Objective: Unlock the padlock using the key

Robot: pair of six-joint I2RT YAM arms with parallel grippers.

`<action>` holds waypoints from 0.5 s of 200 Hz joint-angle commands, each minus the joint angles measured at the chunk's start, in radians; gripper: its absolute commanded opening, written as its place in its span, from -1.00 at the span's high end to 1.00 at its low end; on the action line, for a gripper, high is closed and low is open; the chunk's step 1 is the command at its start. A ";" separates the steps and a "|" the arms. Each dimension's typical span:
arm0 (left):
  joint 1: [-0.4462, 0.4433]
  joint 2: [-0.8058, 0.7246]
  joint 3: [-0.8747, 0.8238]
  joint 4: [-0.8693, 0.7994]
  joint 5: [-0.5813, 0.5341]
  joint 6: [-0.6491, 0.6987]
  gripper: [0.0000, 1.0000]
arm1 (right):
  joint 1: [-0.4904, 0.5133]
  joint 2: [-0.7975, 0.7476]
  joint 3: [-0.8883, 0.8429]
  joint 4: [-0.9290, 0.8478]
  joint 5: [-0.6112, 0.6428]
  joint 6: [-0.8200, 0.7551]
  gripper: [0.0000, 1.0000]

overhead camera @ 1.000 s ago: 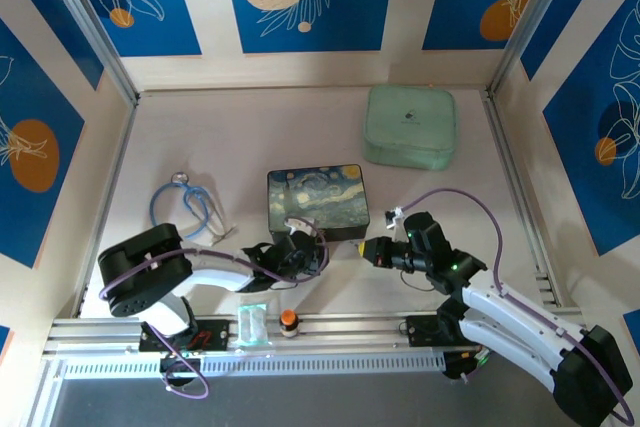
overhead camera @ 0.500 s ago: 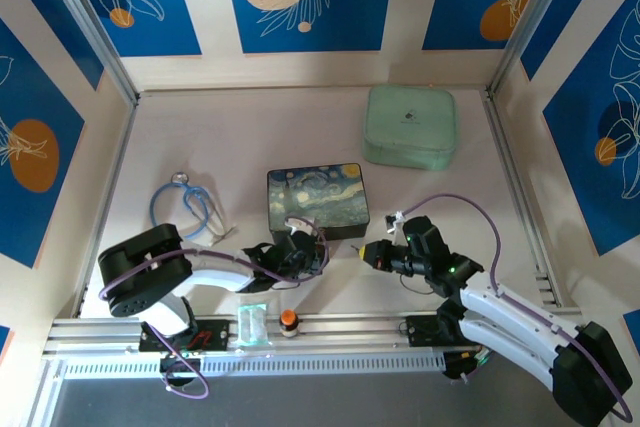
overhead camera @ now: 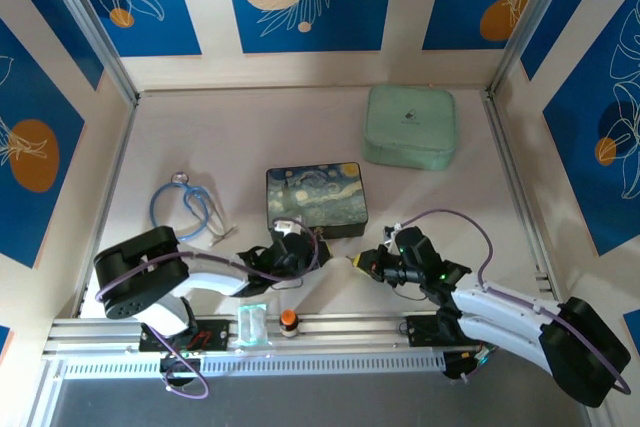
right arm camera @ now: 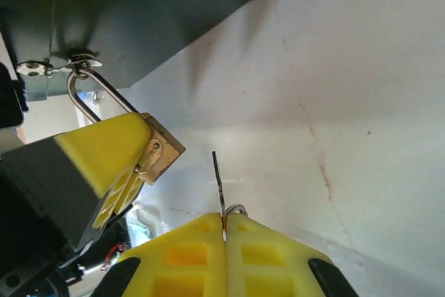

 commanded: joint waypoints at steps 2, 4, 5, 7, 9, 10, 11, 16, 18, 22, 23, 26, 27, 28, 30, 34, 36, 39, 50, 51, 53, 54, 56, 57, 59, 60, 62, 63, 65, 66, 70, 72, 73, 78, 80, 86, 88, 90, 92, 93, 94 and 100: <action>0.000 0.046 -0.034 0.212 0.005 -0.172 1.00 | 0.009 0.062 -0.003 0.117 -0.031 0.141 1.00; 0.000 0.050 -0.035 0.223 0.005 -0.179 1.00 | 0.010 0.070 -0.006 0.135 -0.033 0.147 1.00; 0.000 0.052 -0.036 0.228 0.005 -0.183 1.00 | 0.010 0.075 -0.008 0.143 -0.034 0.150 1.00; 0.000 0.057 -0.038 0.237 0.005 -0.190 1.00 | 0.012 0.083 -0.010 0.157 -0.036 0.157 1.00; 0.000 0.062 -0.039 0.246 0.004 -0.197 1.00 | 0.013 0.091 -0.012 0.171 -0.037 0.164 1.00; 0.000 0.063 -0.039 0.250 0.004 -0.199 1.00 | 0.013 0.095 -0.013 0.177 -0.037 0.166 1.00; 0.000 0.065 -0.040 0.254 0.004 -0.203 1.00 | 0.015 0.099 -0.014 0.182 -0.037 0.169 1.00; 0.000 0.076 -0.044 0.275 0.003 -0.220 1.00 | 0.017 0.118 -0.015 0.202 -0.039 0.180 1.00; 0.000 0.080 -0.046 0.284 0.003 -0.226 1.00 | 0.018 0.125 -0.014 0.207 -0.040 0.184 1.00; 0.000 0.088 -0.049 0.299 0.001 -0.234 1.00 | 0.020 0.137 -0.014 0.218 -0.039 0.187 1.00; 0.000 0.089 -0.049 0.303 0.001 -0.237 1.00 | 0.020 0.140 -0.013 0.222 -0.039 0.188 1.00; 0.000 0.094 -0.051 0.313 0.000 -0.243 1.00 | 0.024 0.148 -0.013 0.229 -0.038 0.188 1.00; 0.000 0.097 -0.052 0.316 0.000 -0.245 1.00 | 0.025 0.151 -0.012 0.233 -0.038 0.187 1.00; 0.000 0.098 -0.052 0.319 0.000 -0.247 1.00 | 0.025 0.152 -0.012 0.235 -0.039 0.187 1.00; 0.000 0.102 -0.054 0.324 0.000 -0.249 1.00 | 0.026 0.157 -0.012 0.239 -0.038 0.187 1.00; 0.001 0.106 -0.055 0.332 -0.001 -0.253 1.00 | 0.028 0.165 -0.010 0.252 -0.038 0.185 1.00; 0.000 0.109 -0.056 0.335 -0.001 -0.254 1.00 | 0.029 0.168 -0.010 0.257 -0.037 0.185 1.00; 0.000 0.111 -0.057 0.337 -0.002 -0.256 1.00 | 0.031 0.172 -0.008 0.264 -0.036 0.186 1.00; 0.000 0.116 -0.054 0.321 -0.001 -0.259 1.00 | 0.038 0.175 -0.007 0.274 -0.025 0.191 1.00; 0.000 0.115 -0.053 0.319 -0.001 -0.259 1.00 | 0.039 0.175 -0.008 0.274 -0.025 0.192 1.00; 0.000 0.114 -0.053 0.314 0.000 -0.260 1.00 | 0.040 0.174 -0.007 0.273 -0.023 0.192 1.00; 0.000 0.114 -0.053 0.313 0.000 -0.260 1.00 | 0.041 0.173 -0.007 0.274 -0.022 0.191 1.00; 0.000 0.113 -0.053 0.310 0.000 -0.261 1.00 | 0.041 0.172 -0.007 0.273 -0.021 0.191 1.00; 0.000 0.114 -0.053 0.308 0.000 -0.261 1.00 | 0.041 0.172 -0.007 0.273 -0.021 0.192 1.00; 0.000 0.113 -0.053 0.306 -0.001 -0.263 1.00 | 0.041 0.170 -0.007 0.272 -0.020 0.193 1.00; 0.000 0.113 -0.053 0.303 -0.001 -0.264 1.00 | 0.041 0.169 -0.007 0.271 -0.019 0.193 1.00; 0.000 0.114 -0.053 0.303 -0.001 -0.265 1.00 | 0.041 0.167 -0.008 0.271 -0.017 0.193 1.00; -0.001 0.113 -0.053 0.303 -0.001 -0.266 1.00 | 0.041 0.166 -0.008 0.270 -0.017 0.193 1.00; -0.001 0.114 -0.053 0.302 -0.001 -0.266 1.00 | 0.041 0.164 -0.009 0.270 -0.015 0.193 1.00; -0.002 0.114 -0.053 0.301 -0.002 -0.267 1.00 | 0.041 0.163 -0.009 0.270 -0.015 0.193 1.00; -0.001 0.113 -0.054 0.304 -0.003 -0.267 1.00 | 0.040 0.160 -0.010 0.268 -0.013 0.193 1.00; -0.001 0.114 -0.053 0.304 -0.003 -0.267 1.00 | 0.040 0.156 -0.011 0.268 -0.013 0.193 1.00; -0.001 0.114 -0.053 0.304 -0.003 -0.267 1.00 | 0.040 0.156 -0.012 0.267 -0.012 0.193 1.00; -0.001 0.112 -0.053 0.302 -0.003 -0.267 1.00 | 0.038 0.152 -0.016 0.268 -0.008 0.196 1.00; -0.001 0.111 -0.052 0.300 -0.003 -0.267 1.00 | 0.038 0.150 -0.018 0.269 -0.006 0.196 1.00; -0.001 0.108 -0.049 0.290 -0.002 -0.267 1.00 | 0.038 0.144 -0.022 0.271 0.000 0.200 1.00; -0.001 0.105 -0.048 0.285 -0.001 -0.267 1.00 | 0.037 0.142 -0.023 0.272 0.001 0.202 1.00; -0.001 0.102 -0.046 0.279 0.000 -0.265 1.00 | 0.036 0.140 -0.024 0.271 0.002 0.202 1.00; -0.001 0.100 -0.044 0.272 0.000 -0.263 1.00 | 0.035 0.138 -0.025 0.271 0.001 0.204 1.00; -0.001 0.099 -0.043 0.268 0.000 -0.261 1.00 | 0.034 0.137 -0.025 0.272 0.002 0.204 1.00; 0.000 0.098 -0.042 0.263 0.000 -0.260 1.00 | 0.034 0.136 -0.025 0.271 0.002 0.204 1.00; -0.001 0.084 -0.033 0.224 0.003 -0.251 1.00 | 0.030 0.131 -0.025 0.267 0.003 0.204 1.00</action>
